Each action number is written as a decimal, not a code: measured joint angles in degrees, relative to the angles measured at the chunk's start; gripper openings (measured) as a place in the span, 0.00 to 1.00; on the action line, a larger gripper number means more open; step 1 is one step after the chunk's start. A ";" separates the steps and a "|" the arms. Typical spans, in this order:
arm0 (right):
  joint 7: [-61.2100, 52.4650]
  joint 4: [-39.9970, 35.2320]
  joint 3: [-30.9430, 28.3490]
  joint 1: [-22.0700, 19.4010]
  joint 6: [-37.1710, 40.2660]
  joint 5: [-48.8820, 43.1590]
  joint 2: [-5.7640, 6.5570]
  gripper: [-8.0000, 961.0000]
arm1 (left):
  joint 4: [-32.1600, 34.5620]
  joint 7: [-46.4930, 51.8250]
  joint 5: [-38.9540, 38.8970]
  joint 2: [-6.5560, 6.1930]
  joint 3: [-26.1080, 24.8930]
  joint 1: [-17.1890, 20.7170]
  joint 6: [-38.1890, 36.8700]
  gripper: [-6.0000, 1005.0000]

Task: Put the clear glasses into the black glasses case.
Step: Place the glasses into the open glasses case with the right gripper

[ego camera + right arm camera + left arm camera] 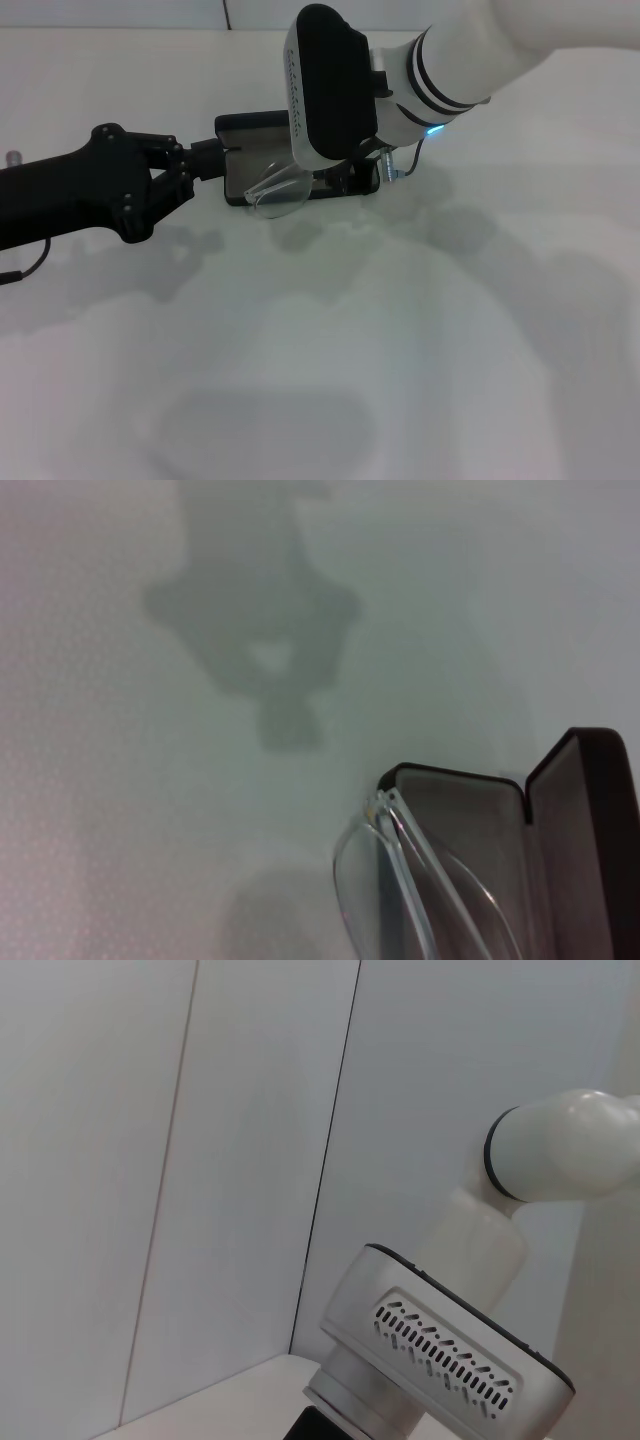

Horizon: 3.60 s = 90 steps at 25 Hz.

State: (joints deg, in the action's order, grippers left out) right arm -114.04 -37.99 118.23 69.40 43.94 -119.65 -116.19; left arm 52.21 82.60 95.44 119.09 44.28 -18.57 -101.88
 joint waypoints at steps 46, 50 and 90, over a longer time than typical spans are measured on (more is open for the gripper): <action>0.67 -0.98 5.38 0.90 -1.68 0.64 0.00 0.14 | 0.00 0.19 -0.05 0.00 0.01 -0.15 0.00 0.10; 0.67 -0.93 5.50 0.90 -1.71 0.65 0.00 0.13 | -0.01 0.19 -0.09 0.00 0.02 -0.18 0.02 0.10; 0.68 0.43 11.91 0.55 -8.54 3.69 0.00 0.08 | -0.22 0.72 0.11 0.21 0.10 -1.11 0.08 0.11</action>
State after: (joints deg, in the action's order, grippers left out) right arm -113.36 -37.57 130.13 69.95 35.40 -115.96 -116.19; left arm 51.98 83.32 95.55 119.30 44.38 -19.68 -101.80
